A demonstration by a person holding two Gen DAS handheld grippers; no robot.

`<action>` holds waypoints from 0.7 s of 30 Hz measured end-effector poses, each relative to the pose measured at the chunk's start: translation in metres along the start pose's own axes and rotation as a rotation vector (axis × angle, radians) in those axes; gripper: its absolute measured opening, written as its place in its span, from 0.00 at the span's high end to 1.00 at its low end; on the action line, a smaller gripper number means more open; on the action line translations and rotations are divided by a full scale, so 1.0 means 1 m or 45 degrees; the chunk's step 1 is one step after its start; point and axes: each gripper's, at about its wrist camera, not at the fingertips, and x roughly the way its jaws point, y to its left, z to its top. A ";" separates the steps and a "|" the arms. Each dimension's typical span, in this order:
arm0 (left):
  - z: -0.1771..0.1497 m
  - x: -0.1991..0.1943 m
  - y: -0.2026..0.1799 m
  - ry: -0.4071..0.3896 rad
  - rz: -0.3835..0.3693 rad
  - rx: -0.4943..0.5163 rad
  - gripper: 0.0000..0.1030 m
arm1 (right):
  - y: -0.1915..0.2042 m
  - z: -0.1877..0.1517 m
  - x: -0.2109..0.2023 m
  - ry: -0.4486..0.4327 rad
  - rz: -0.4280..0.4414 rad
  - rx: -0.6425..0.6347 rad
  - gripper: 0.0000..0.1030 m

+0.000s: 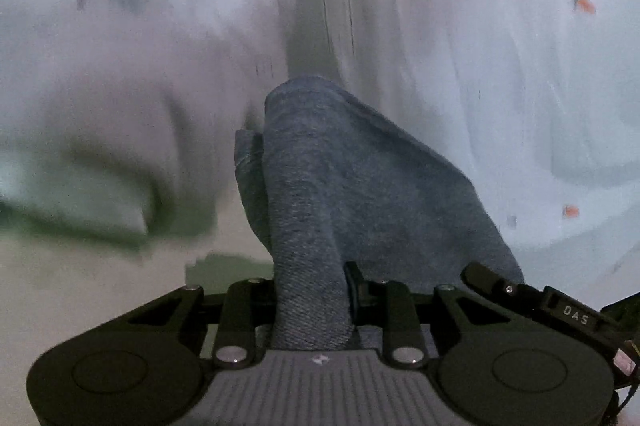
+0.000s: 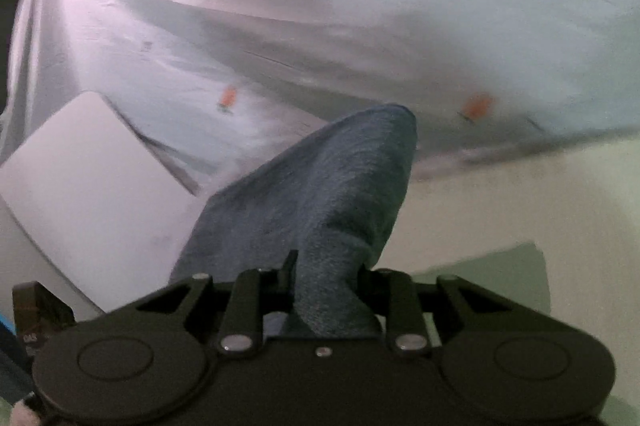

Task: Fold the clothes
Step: 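Grasp the folded jeans with both grippers and lift them toward the clothes stack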

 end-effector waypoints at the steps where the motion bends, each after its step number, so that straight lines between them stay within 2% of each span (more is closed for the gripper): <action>1: 0.017 -0.008 0.003 -0.049 0.009 0.013 0.73 | 0.007 0.011 0.011 -0.008 0.044 -0.003 0.76; 6: 0.105 -0.048 0.027 -0.261 0.124 0.088 0.72 | 0.061 0.062 0.091 -0.027 0.262 -0.046 0.75; 8: 0.134 -0.056 0.047 -0.321 0.167 0.061 0.72 | 0.085 0.080 0.128 -0.028 0.349 -0.065 0.74; 10: 0.157 -0.053 0.075 -0.344 0.254 -0.013 0.70 | 0.105 0.094 0.171 -0.012 0.420 -0.071 0.72; 11: 0.160 -0.042 0.089 -0.334 0.332 -0.028 0.69 | 0.109 0.095 0.195 0.018 0.427 -0.061 0.69; 14: 0.165 -0.012 0.133 -0.284 0.562 -0.087 0.63 | 0.110 0.079 0.266 0.139 0.341 -0.057 0.60; 15: 0.160 0.009 0.154 -0.218 0.667 -0.126 0.53 | 0.105 0.071 0.289 0.187 0.287 -0.058 0.59; 16: 0.154 0.022 0.170 -0.173 0.705 -0.156 0.46 | 0.098 0.059 0.311 0.232 0.208 -0.053 0.50; 17: 0.148 0.024 0.176 -0.190 0.685 -0.160 0.44 | 0.088 0.050 0.324 0.261 0.169 -0.025 0.42; 18: 0.142 0.025 0.183 -0.207 0.665 -0.164 0.35 | 0.078 0.043 0.333 0.283 0.160 0.014 0.42; 19: 0.137 0.027 0.190 -0.223 0.644 -0.168 0.25 | 0.069 0.040 0.336 0.286 0.155 0.042 0.36; 20: 0.134 0.029 0.193 -0.231 0.627 -0.169 0.23 | 0.064 0.040 0.335 0.276 0.144 0.038 0.27; 21: 0.132 0.032 0.196 -0.238 0.609 -0.170 0.22 | 0.062 0.043 0.332 0.269 0.132 0.012 0.24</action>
